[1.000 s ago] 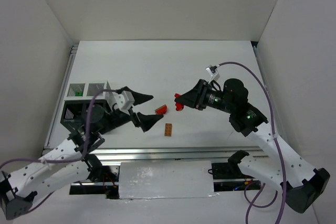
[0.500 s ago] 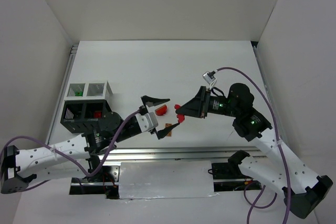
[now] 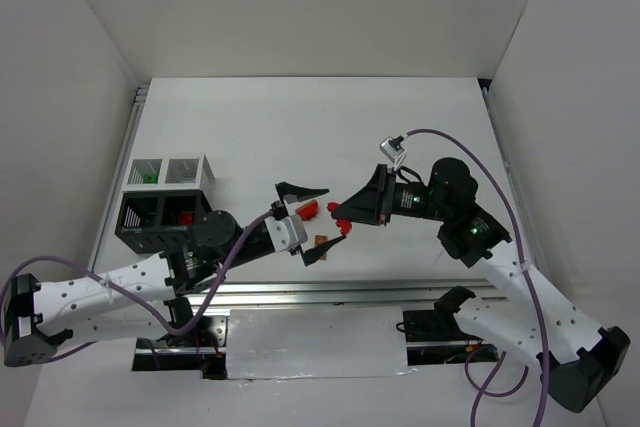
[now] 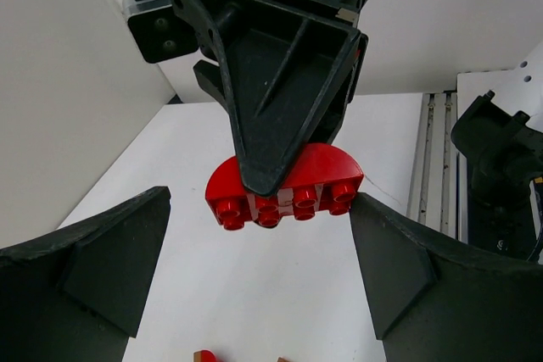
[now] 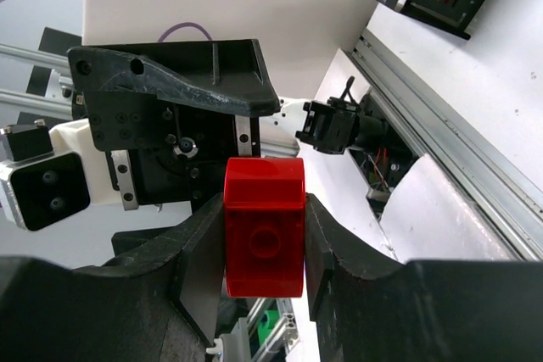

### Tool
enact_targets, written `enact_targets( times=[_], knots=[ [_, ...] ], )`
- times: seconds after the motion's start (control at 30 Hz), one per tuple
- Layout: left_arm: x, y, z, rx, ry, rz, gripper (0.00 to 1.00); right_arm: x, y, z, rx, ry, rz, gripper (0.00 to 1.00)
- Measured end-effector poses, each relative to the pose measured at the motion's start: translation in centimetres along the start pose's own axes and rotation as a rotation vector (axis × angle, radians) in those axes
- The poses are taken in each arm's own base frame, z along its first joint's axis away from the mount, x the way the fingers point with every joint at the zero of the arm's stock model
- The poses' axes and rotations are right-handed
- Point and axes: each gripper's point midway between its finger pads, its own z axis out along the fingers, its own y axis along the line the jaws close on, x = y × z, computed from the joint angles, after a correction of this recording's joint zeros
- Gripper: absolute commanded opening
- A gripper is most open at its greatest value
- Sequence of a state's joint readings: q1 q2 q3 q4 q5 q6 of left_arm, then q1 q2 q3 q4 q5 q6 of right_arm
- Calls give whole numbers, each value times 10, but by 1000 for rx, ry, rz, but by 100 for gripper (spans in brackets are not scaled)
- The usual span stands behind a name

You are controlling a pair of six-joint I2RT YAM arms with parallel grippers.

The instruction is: Sort the legos into containers by color

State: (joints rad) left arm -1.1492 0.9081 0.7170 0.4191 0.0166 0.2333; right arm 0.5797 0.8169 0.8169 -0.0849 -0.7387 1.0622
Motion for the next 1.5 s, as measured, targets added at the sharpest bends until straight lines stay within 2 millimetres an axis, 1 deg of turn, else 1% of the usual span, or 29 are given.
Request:
enact_targets(
  times=[0.23,0.37,0.6,0.8,1.0,1.23,1.5],
  knots=[
    [5,-5,5,32,37,-2,99,1,-9,3,30,6,-6,0],
    [2,-14,6,80,42,-7,100,-5,-19,4,80,-29,-18,0],
    [3,-15,3,87,56,-8,100,-9,-22,4,109,-44,-41,0],
    [-3,-10,3,65,35,-5,100,-12,-14,7,71,-49,-18,0],
    [-7,-4,8,33,13,-4,100,-14,-6,8,39,-59,-1,0],
    [1,-3,12,22,36,-4,99,-14,5,9,3,-63,-8,0],
    [-1,-1,12,9,30,-7,90,-13,6,9,1,-67,-10,0]
  ],
)
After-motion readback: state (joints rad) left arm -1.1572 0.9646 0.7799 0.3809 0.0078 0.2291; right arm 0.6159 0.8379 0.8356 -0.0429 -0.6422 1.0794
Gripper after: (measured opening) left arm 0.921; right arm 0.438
